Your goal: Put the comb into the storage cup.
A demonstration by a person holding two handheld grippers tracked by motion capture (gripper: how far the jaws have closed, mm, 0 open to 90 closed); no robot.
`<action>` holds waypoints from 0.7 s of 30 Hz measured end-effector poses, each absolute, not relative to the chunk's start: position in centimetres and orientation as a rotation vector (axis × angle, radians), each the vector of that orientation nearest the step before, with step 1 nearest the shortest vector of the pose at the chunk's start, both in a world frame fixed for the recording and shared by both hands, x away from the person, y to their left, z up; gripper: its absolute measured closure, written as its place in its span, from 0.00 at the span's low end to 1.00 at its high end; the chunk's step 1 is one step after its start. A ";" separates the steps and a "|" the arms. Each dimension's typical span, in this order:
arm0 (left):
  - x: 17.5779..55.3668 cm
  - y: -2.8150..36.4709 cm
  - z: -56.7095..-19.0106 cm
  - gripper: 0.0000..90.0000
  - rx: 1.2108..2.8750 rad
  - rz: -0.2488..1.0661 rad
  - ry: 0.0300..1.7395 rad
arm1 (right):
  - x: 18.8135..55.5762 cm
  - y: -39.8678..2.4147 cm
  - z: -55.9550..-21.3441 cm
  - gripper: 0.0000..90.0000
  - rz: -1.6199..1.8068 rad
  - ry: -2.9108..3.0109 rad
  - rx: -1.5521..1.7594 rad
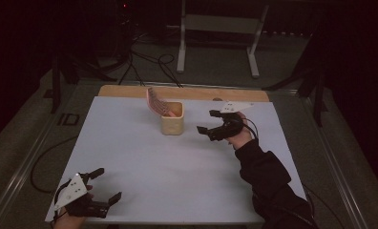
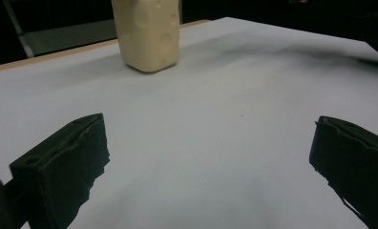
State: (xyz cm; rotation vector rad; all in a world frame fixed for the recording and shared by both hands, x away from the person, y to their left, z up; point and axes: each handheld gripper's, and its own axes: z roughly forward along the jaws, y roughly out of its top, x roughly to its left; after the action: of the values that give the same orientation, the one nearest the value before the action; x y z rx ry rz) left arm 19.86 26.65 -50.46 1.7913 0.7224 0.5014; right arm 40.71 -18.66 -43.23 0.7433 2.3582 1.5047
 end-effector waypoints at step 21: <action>19.9 26.6 -50.5 0.00 1.794 0.499 0.721 | 36.2 -22.2 -44.5 0.11 1.507 2.353 0.764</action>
State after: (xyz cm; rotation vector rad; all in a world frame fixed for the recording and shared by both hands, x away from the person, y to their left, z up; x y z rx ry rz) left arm 19.89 26.65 -50.47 1.7944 0.7214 0.4988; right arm 36.24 -22.21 -44.52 0.7640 2.3529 1.5068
